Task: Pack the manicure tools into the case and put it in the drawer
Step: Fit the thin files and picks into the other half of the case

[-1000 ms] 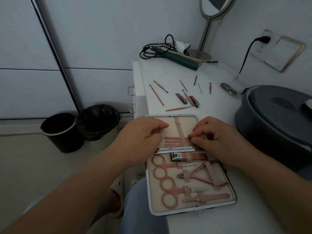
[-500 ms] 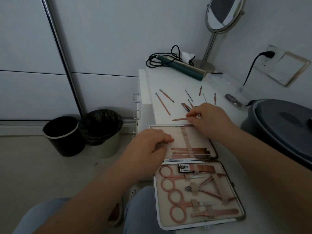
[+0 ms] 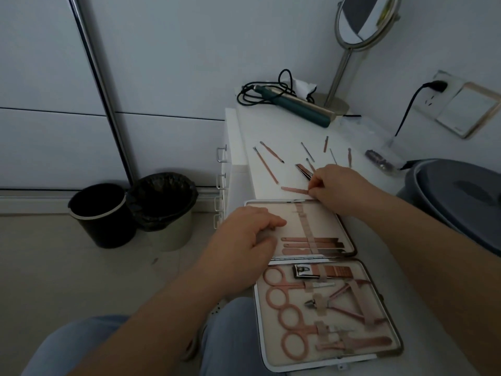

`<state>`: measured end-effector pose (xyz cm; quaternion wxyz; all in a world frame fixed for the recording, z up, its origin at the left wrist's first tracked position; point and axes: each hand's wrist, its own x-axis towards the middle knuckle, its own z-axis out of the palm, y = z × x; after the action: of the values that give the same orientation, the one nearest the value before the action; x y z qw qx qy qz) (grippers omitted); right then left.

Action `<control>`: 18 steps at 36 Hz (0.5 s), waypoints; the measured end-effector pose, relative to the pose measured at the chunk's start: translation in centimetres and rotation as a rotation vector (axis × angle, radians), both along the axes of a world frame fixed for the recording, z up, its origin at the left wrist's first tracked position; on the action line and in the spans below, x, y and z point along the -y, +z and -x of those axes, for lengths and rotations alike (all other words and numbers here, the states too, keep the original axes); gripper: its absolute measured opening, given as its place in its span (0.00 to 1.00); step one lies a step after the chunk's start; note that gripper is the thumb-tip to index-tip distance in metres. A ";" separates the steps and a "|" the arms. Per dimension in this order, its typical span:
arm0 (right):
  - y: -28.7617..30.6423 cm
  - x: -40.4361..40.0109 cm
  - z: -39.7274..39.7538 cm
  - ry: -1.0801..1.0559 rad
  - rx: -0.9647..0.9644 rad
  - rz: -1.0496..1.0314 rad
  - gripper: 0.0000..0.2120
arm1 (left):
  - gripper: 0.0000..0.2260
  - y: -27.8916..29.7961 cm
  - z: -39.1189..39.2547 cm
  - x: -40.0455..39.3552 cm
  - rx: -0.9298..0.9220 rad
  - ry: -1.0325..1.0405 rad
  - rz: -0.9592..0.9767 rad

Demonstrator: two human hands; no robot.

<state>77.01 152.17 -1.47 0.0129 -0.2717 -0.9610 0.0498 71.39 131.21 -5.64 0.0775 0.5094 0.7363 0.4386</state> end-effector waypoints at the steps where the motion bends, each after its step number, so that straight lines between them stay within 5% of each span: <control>1: 0.1 0.1 0.0 0.006 0.002 0.003 0.06 | 0.14 0.0 0.0 0.0 0.002 0.000 0.002; 18: 1.5 3.6 -8.1 -0.015 -0.165 0.192 0.09 | 0.10 0.3 0.0 -0.2 0.004 -0.021 -0.012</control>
<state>85.13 148.60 0.02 0.0664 -0.2738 -0.9455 0.1636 71.44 131.39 -5.31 0.0805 0.5165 0.7281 0.4434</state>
